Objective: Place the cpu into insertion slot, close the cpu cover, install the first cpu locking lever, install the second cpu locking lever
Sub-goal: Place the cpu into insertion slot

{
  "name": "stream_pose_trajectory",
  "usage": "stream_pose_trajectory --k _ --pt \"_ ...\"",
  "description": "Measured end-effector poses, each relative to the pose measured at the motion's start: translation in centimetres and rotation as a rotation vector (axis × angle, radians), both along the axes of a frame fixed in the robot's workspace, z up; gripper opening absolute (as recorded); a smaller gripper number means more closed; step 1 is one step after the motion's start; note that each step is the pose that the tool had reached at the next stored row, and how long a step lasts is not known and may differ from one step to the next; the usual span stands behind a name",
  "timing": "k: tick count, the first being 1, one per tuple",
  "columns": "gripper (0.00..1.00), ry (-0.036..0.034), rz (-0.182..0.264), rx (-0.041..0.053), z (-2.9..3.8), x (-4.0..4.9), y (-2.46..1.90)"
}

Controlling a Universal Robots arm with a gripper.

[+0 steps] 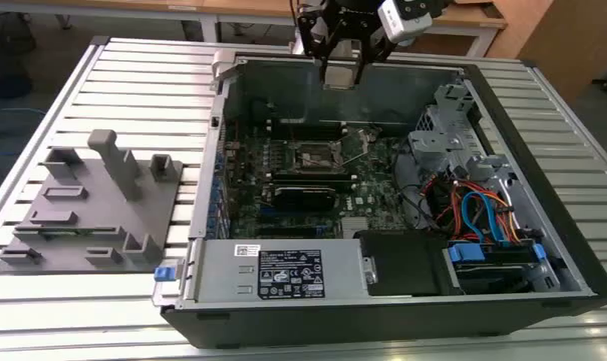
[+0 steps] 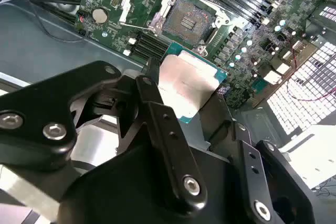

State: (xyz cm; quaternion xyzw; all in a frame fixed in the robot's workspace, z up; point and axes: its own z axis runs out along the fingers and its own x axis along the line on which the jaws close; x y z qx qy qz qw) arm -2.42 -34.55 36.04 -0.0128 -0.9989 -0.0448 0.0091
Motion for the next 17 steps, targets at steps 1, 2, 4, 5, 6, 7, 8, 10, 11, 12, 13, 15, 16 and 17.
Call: stream_pose_trajectory --k 1,2,4,5,6,7,8,10,11,12,13,15,16,17 --pt "0.54 0.0000 0.000 0.0000 0.00 0.00 0.00" --pt "0.54 0.0000 0.000 0.0001 0.00 0.00 0.00" --pt "0.54 0.0000 0.000 0.0000 0.00 0.00 0.00" --pt "0.54 0.0000 0.000 0.0001 0.00 0.00 0.00" --pt "0.54 -0.0001 0.000 0.0000 0.00 0.00 0.00" --pt "0.54 0.0000 0.000 0.0000 0.00 0.00 0.00" --pt "0.54 0.0000 0.000 0.0000 0.00 0.00 0.00" --pt "0.54 0.0000 0.000 0.0000 0.00 0.00 0.00" --pt "0.54 -0.0001 0.000 0.0000 0.00 0.00 0.00" --pt "0.54 0.0000 0.000 0.0000 0.00 0.00 0.00" --pt "0.54 0.0000 -0.002 -0.0001 0.00 0.00 0.00" --pt "0.54 0.0001 -0.016 -0.0001 -0.01 0.00 0.00" --pt "0.54 0.0001 -0.024 -0.0002 -0.01 0.00 0.00" --pt "0.54 0.0001 -0.035 -0.0001 -0.02 0.00 0.00"
